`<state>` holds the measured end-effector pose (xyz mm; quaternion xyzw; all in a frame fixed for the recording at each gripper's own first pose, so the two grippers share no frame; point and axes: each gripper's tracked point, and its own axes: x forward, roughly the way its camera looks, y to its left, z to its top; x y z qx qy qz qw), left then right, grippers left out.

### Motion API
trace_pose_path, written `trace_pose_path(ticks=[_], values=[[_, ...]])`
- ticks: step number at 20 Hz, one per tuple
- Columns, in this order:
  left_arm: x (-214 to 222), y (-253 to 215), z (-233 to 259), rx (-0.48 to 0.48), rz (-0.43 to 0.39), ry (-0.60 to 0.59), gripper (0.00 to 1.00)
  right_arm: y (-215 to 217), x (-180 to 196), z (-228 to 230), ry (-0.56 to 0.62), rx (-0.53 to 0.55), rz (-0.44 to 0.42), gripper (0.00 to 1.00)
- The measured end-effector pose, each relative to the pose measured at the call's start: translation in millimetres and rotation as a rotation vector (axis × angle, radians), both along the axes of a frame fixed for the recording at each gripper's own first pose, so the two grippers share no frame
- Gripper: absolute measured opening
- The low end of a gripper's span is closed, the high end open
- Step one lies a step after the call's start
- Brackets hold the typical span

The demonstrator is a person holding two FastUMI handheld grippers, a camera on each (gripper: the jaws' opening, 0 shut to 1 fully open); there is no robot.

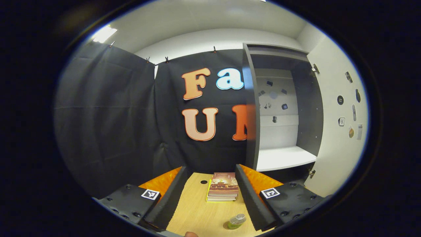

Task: Open the cabinet door with the right hand, grasp the bottle in the cabinet with the left hand and place it on the coaster, then close the cabinet door with the right hand.

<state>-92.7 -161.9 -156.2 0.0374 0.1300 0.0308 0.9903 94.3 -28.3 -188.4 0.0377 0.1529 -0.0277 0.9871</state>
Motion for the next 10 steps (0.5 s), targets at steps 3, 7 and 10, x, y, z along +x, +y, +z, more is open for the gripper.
trace_pose_path(ticks=[3,7,10], values=[[7,24,16,0.002,0.026,-0.019,0.95,2,-1,0,-0.004,0.006,-0.023,0.92],[21,46,29,0.007,0.031,-0.04,0.96,-3,-2,1,-0.007,-0.022,-0.077,0.89],[35,56,30,-0.005,0.013,-0.051,0.96,3,-4,-1,0.003,-0.018,-0.085,0.87]])
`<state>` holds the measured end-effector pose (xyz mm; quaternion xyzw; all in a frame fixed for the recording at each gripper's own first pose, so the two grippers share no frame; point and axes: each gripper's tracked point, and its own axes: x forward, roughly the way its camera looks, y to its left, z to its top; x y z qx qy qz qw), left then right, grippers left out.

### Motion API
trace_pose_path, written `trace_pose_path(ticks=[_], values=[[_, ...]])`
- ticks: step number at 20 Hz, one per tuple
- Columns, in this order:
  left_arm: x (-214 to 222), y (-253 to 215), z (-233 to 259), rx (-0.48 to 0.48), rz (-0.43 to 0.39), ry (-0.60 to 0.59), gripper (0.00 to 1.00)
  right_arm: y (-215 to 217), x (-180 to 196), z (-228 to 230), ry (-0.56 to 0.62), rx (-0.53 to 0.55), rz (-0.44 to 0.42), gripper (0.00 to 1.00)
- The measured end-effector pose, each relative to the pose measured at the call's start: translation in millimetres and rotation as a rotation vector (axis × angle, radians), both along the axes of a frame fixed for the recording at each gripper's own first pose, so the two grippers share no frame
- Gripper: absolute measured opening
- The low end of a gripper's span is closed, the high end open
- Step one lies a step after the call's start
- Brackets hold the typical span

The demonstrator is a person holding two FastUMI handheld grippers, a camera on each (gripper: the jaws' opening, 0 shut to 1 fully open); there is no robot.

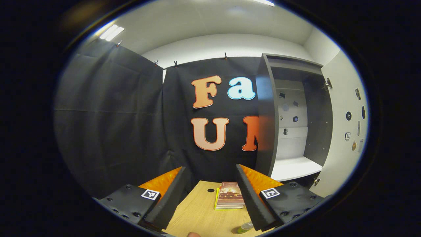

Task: Open the cabinet door with the right hand, grasp the bottle in the cabinet with the left hand and place it on the coaster, then close the cabinet door with the right hand.

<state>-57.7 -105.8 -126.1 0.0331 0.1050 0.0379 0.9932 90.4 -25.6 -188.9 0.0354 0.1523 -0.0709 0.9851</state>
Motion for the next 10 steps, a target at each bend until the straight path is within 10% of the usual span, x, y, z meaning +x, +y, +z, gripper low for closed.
trace_pose_path(ticks=[10], values=[[28,52,9,-0.006,-0.063,-0.014,0.96,30,-3,0,-0.001,0.011,-0.027,0.79]])
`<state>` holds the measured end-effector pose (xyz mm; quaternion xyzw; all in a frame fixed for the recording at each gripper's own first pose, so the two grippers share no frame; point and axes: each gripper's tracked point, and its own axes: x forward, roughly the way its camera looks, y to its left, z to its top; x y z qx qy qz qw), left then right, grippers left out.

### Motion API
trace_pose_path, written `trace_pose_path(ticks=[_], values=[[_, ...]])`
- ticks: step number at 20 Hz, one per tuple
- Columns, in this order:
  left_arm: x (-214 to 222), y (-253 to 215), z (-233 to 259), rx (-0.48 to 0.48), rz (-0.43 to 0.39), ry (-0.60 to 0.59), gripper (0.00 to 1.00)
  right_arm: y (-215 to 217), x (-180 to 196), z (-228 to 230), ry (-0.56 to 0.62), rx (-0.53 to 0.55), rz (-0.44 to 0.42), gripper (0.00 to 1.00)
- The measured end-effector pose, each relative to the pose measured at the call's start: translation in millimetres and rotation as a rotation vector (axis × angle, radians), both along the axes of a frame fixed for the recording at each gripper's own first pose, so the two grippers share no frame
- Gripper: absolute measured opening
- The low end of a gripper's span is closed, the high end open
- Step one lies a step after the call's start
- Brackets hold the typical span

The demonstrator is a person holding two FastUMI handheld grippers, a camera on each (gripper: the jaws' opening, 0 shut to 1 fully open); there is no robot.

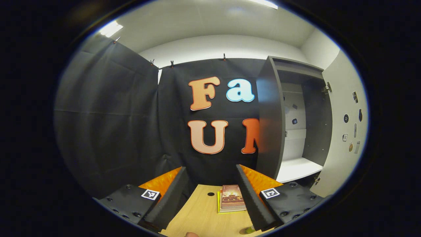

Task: Open the cabinet door with the right hand, grasp the bottle in the cabinet with the left hand and place it on the coaster, then close the cabinet door with the right hand.

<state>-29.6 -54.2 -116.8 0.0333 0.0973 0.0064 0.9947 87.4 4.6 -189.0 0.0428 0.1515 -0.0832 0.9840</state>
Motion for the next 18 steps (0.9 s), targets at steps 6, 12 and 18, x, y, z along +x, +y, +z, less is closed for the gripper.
trace_pose_path(ticks=[6,12,18], values=[[9,42,6,0.02,0.004,-0.019,0.95,21,1,0,-0.006,0.011,0.006,0.79],[9,72,6,0.033,0.009,-0.025,0.95,39,7,-1,-0.015,0.046,0.009,0.89],[2,92,11,0.023,0.025,-0.03,0.95,57,10,-3,-0.018,0.081,0.038,0.82]])
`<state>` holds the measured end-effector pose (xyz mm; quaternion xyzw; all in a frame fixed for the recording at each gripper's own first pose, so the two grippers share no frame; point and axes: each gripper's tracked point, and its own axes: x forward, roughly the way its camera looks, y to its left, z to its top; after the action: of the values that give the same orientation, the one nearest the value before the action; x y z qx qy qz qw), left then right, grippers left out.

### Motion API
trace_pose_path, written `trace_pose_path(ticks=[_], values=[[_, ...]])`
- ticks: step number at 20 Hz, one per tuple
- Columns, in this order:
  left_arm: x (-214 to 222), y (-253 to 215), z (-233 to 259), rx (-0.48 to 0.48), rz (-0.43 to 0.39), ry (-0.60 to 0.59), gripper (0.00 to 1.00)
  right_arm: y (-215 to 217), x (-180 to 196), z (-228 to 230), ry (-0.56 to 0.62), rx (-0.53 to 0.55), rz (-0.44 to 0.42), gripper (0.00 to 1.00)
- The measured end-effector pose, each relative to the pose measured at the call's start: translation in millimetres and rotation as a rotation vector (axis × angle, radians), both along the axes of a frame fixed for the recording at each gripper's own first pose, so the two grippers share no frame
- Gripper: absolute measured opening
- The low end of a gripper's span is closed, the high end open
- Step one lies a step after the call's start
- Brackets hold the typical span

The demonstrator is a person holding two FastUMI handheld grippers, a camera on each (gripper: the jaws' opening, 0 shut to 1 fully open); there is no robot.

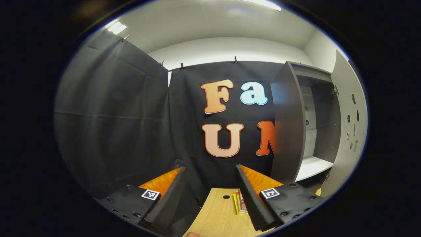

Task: Open the cabinet door with the right hand, grasp the bottle in the cabinet with the left hand and place it on the coaster, then close the cabinet door with the right hand.

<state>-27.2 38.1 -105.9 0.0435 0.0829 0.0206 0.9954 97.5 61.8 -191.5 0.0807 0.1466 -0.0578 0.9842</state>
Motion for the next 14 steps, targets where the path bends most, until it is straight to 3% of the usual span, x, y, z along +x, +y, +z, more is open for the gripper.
trace_pose_path(ticks=[3,4,5,6,7,8,9,10,11,12,14], values=[[-6,9,5,0.007,0.011,-0.01,0.95,10,4,0,-0.005,0.011,0.032,0.82],[-8,10,5,0.008,0.014,-0.011,0.96,16,4,0,-0.005,0.021,0.05,0.9],[-10,13,6,0.008,0.017,-0.011,0.96,23,5,-1,-0.004,0.028,0.069,0.91],[-11,16,7,0.009,0.02,-0.011,0.96,28,5,-1,-0.002,0.032,0.089,0.83],[-12,19,5,0.01,0.025,-0.008,0.96,32,7,-1,-0.001,0.031,0.111,0.92],[-15,23,5,0.011,0.032,-0.004,0.96,34,10,-2,0.0,0.025,0.134,0.85],[-17,28,4,0.011,0.04,-0.001,0.96,37,9,-2,0.001,0.023,0.153,0.94],[-19,32,3,0.01,0.047,0.001,0.96,41,9,-1,0.002,0.023,0.175,0.85],[-21,36,3,0.01,0.056,0.003,0.96,45,8,-1,0.003,0.028,0.198,0.94],[-22,41,4,0.012,0.066,0.004,0.96,49,6,1,0.002,0.034,0.218,0.86],[-28,52,5,0.017,0.084,0.005,0.96,57,2,7,-0.011,0.045,0.256,0.86]])
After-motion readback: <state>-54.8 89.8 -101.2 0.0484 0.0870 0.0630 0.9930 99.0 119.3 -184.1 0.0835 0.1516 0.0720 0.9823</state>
